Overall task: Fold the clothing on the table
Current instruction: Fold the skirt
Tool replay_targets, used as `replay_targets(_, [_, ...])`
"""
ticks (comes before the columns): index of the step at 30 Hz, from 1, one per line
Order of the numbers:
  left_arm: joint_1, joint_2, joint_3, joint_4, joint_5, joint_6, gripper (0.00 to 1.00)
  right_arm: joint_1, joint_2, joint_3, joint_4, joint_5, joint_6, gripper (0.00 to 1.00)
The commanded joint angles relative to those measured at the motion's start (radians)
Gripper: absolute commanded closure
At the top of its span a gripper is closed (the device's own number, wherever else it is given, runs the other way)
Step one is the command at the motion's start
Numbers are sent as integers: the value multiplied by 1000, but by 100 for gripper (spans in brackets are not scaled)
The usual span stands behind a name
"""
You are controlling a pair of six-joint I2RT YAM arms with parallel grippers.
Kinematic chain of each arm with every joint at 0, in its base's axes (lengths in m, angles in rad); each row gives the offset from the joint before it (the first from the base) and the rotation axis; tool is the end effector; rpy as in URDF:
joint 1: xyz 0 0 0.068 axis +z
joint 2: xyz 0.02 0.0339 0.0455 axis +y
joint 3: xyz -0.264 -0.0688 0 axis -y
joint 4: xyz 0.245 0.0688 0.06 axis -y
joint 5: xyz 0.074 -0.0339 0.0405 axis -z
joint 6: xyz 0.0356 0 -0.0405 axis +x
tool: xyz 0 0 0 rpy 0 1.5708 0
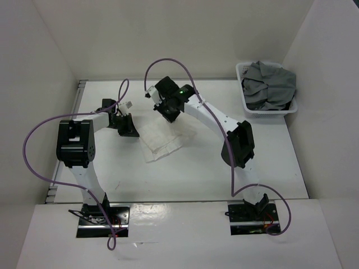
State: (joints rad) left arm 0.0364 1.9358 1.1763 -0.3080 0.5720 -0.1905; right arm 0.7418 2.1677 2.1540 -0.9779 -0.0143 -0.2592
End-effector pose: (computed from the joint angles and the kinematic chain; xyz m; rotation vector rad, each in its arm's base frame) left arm 0.3838 -0.0053 0.1439 -0.0980 2.5792 -0.8055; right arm 0.3492 0.3207 0.2968 -1.2406 2.2567 0.2012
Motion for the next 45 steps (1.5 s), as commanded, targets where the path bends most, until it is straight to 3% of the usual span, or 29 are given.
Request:
replay_targets(1, [5, 11, -4, -9, 23, -6, 94, 39, 32, 40, -42, -39, 28, 100])
replay_targets(17, [5, 11, -4, -9, 23, -6, 94, 129, 127, 63, -50, -107, 55, 100])
replay_targets(37, [5, -8, -4, -9, 23, -6, 94, 168, 271, 397, -191, -256, 92, 100])
replay_targets(40, [5, -8, -4, -9, 23, -6, 94, 177, 284, 418, -202, -279, 92, 87])
replay_targets(41, [5, -8, -4, -9, 23, -6, 94, 177, 294, 418, -212, -289, 92, 70])
replay_targets(43, [5, -8, -4, -9, 23, -6, 94, 177, 294, 443, -222, -337, 80, 58])
replay_targets(45, [5, -8, -4, -9, 32, -6, 94, 177, 294, 475, -231, -374, 71, 28])
